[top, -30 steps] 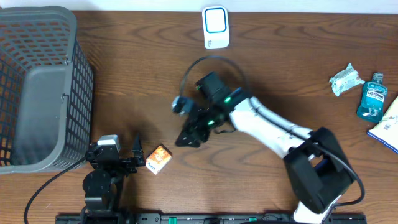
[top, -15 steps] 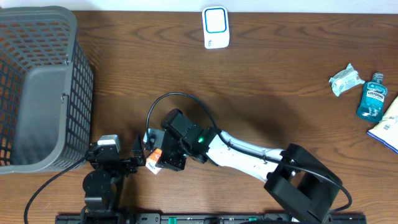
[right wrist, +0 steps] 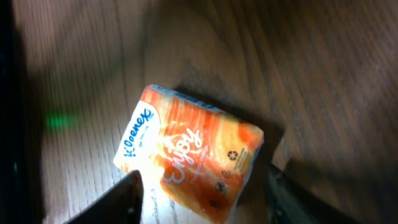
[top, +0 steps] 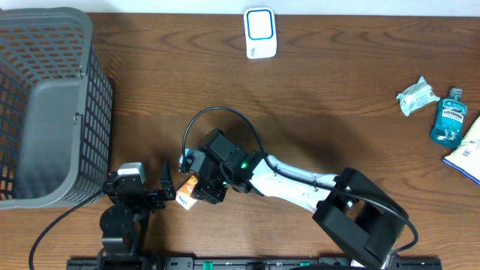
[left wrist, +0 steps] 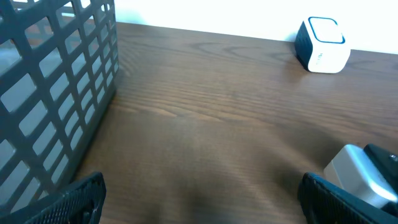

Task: Scan the item barcode
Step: 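Grasp the orange tissue pack and lift it, then carry the tissue pack up to the scanner window and hold it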

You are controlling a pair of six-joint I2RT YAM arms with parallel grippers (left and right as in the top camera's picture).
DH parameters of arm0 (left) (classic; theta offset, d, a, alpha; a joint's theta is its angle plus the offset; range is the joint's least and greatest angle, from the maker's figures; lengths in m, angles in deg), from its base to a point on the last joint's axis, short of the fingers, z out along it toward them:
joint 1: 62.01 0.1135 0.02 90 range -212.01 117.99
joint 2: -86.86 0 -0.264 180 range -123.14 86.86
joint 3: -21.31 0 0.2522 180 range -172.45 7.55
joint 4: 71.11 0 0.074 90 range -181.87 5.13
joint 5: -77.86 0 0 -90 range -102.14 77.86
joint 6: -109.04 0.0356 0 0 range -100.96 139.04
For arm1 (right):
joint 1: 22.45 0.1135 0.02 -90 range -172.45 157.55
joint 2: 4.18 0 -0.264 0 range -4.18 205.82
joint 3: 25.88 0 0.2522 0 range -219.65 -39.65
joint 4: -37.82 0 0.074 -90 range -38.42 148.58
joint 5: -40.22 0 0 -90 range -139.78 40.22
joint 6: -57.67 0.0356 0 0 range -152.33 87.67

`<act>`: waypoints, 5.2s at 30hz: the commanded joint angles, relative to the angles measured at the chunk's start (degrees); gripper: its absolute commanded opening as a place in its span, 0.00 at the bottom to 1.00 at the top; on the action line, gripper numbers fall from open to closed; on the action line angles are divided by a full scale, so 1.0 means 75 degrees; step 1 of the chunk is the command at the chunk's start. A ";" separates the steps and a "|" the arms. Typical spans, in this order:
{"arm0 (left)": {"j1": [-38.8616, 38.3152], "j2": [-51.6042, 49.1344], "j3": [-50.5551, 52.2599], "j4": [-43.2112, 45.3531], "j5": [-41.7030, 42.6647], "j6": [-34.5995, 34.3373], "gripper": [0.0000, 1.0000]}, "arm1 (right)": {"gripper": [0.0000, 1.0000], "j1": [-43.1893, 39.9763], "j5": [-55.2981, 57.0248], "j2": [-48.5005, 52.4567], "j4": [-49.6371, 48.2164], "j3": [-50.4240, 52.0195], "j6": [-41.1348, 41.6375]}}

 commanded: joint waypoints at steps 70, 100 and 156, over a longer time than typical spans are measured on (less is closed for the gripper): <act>-0.0012 0.0012 0.0172 -0.0041 -0.0070 0.0073 0.98 | 0.01 -0.4762 -0.7501 -0.2804 0.3812 0.0052 -0.9597; -0.0012 0.0012 0.0172 -0.0041 -0.0070 0.0073 0.98 | 0.02 -0.4689 -0.0720 -0.2754 0.2480 0.0052 1.0465; -0.0012 0.0012 0.0172 -0.0041 -0.0070 0.0073 0.98 | 0.01 -0.6516 -0.1469 0.2699 -0.1119 -0.5680 1.2027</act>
